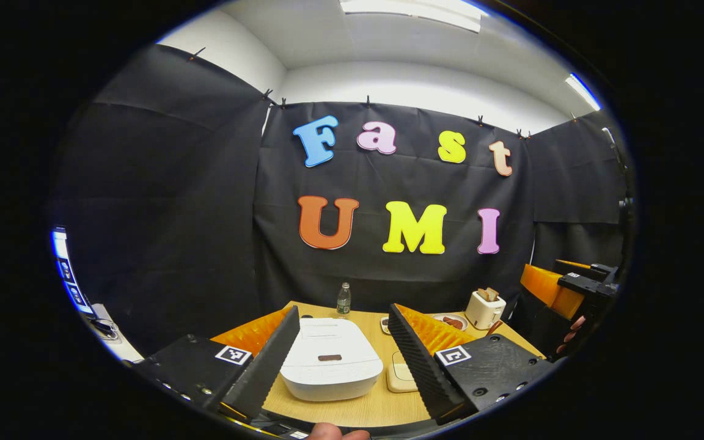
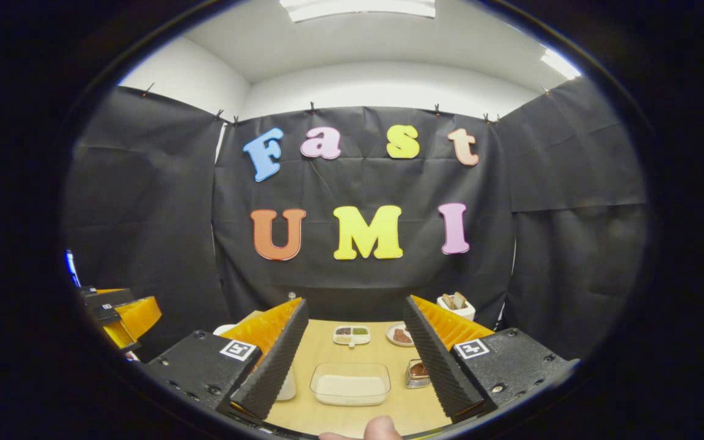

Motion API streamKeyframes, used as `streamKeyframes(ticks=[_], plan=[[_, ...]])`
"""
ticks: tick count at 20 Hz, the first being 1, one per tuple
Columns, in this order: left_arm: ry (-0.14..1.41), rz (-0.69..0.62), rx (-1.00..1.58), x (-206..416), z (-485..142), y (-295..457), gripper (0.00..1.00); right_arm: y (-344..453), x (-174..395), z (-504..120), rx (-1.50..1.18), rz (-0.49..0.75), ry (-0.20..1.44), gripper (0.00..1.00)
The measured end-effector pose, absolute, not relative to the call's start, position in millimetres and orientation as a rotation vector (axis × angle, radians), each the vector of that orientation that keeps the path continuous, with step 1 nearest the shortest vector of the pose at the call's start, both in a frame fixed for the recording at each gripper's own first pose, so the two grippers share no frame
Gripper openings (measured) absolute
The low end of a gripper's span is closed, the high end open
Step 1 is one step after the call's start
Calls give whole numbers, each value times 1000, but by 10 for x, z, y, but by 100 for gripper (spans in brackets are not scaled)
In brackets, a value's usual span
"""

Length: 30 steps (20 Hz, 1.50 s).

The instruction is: Close the left gripper, press the button to open the rice cooker; take a wooden spoon from the chopstick holder with the right hand, scoop a spoonful of rice and pour it into the rice cooker, then put the wooden spoon back into the chopstick holder.

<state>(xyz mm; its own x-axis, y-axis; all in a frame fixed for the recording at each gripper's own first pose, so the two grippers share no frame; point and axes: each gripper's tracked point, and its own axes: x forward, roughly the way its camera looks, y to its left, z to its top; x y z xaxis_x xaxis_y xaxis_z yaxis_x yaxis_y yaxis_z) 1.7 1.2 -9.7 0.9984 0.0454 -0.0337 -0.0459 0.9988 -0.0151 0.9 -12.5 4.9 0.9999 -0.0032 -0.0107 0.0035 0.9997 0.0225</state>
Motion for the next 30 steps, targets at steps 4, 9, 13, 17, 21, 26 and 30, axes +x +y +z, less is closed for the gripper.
streamKeyframes(ticks=[4,9,13,17,21,26,30], plan=[[42,55,-17,71,-113,2,94,-173,74,53,27,-6,14,100],[70,64,-15,191,-206,-50,94,-314,189,21,32,-10,27,100],[130,65,-15,356,-391,-127,94,-533,314,-56,29,-31,43,100],[223,56,-12,573,-654,-195,92,-742,496,-182,44,-47,71,100],[348,73,-23,830,-970,-183,60,-941,727,-253,40,-54,78,99],[524,128,-80,1121,-1374,-8,10,-1160,1021,-363,26,-52,90,100],[660,91,-199,1300,-1733,53,0,-1342,1208,-563,30,-61,139,100]])
